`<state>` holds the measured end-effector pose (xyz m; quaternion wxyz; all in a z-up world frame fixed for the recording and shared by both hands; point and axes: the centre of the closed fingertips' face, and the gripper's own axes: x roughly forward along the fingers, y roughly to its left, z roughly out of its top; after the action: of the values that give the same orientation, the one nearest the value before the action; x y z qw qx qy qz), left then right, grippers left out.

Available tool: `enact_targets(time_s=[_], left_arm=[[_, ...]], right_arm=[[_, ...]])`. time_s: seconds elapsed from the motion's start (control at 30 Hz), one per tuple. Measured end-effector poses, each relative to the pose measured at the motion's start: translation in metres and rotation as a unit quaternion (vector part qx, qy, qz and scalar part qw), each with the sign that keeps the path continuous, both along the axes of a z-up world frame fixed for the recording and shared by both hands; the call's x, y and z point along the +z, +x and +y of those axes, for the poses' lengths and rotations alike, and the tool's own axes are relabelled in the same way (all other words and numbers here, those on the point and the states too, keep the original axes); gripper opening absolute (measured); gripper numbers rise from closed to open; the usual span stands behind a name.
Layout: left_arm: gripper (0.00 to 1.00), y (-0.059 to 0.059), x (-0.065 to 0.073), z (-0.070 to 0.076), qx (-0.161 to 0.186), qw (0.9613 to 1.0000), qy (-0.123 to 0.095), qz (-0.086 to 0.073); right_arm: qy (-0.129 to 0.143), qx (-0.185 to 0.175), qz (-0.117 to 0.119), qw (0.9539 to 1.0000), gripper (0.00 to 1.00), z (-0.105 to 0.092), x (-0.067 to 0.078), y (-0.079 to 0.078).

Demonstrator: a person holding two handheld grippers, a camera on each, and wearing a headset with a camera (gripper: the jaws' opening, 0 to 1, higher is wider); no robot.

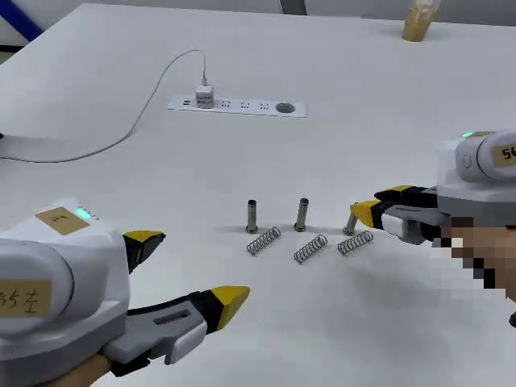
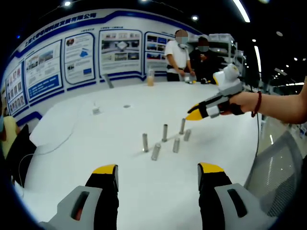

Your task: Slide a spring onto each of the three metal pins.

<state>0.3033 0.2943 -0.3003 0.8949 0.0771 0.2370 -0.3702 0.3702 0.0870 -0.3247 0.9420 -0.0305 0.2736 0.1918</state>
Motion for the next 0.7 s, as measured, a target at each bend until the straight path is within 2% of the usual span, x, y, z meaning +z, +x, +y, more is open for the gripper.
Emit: enact_targets(time_s=[0.3, 0.43, 0.7], left_arm=[[0.65, 0.015, -0.009, -0.003, -0.013, 0.9998, 0.018, 0.001], [0.63, 0.024, -0.016, -0.006, -0.018, 0.9995, 0.024, 0.005], [0.56, 0.032, -0.029, -0.019, -0.039, 0.9990, 0.020, 0.013]], right_arm=[[0.005, 0.035, -0.012, 0.9993, 0.41, 0.009, 0.005, -0.017], [0.009, 0.048, -0.009, 0.9988, 0.46, 0.011, 0.000, -0.025], [0.040, 0.060, -0.025, 0.9971, 0.52, 0.017, 0.000, -0.036]])
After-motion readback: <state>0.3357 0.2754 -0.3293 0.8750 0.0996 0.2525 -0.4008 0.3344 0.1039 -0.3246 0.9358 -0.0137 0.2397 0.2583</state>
